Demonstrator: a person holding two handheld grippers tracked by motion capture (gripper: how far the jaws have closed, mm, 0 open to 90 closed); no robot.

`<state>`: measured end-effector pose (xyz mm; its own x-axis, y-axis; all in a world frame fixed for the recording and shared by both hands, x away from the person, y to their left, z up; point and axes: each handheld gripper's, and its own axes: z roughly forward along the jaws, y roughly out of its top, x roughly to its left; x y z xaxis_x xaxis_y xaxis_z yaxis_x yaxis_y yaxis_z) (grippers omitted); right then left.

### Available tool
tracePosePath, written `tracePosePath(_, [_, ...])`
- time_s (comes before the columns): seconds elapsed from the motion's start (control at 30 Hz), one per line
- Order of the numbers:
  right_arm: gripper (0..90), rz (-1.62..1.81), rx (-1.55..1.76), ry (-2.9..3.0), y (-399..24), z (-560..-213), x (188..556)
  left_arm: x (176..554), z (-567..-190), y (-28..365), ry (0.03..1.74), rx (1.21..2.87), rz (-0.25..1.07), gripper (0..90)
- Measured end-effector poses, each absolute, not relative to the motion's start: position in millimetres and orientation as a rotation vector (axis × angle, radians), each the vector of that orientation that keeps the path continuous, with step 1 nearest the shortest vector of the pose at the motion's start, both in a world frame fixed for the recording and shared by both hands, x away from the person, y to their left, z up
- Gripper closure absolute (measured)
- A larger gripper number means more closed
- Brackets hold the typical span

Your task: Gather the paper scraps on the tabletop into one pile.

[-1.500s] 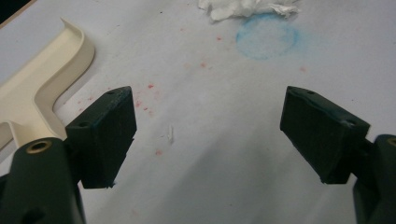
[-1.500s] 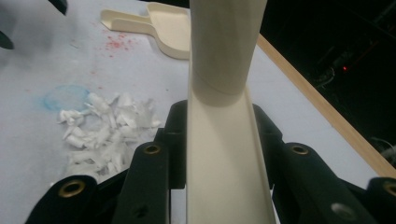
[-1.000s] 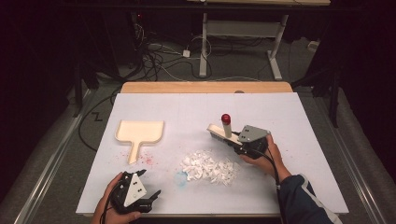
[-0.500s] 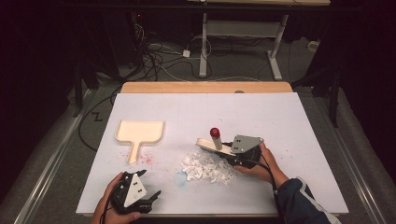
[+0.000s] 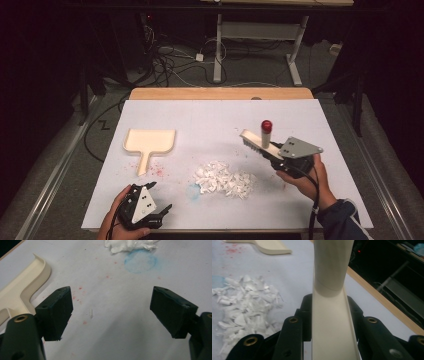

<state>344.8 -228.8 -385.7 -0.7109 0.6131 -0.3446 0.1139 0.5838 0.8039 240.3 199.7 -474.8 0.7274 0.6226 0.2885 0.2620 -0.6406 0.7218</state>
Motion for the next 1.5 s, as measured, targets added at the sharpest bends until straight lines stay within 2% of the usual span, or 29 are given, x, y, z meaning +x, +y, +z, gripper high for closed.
tracePosePath(0.17, [67.6,1.018,0.711,2.149,-256,-387,351,241,-474,198,0.660,2.253,0.692,17.4])
tracePosePath(0.3, [67.6,0.985,0.775,2.126,-258,-397,369,243,-475,196,0.657,2.261,0.682,17.4])
tracePosePath(0.67, [67.6,0.857,0.757,2.118,-201,-423,453,247,-478,197,0.664,2.260,0.660,17.4])
tracePosePath(0.9, [67.6,0.908,0.774,2.159,-181,-444,478,244,-479,201,0.669,2.248,0.647,17.4])
tracePosePath(1.13, [67.3,1.082,0.594,2.323,-181,-445,455,243,-478,202,0.665,2.254,0.648,17.4])
tracePosePath(1.5, [67.6,1.275,0.290,2.486,-198,-439,369,242,-479,199,0.652,2.270,0.655,17.4])
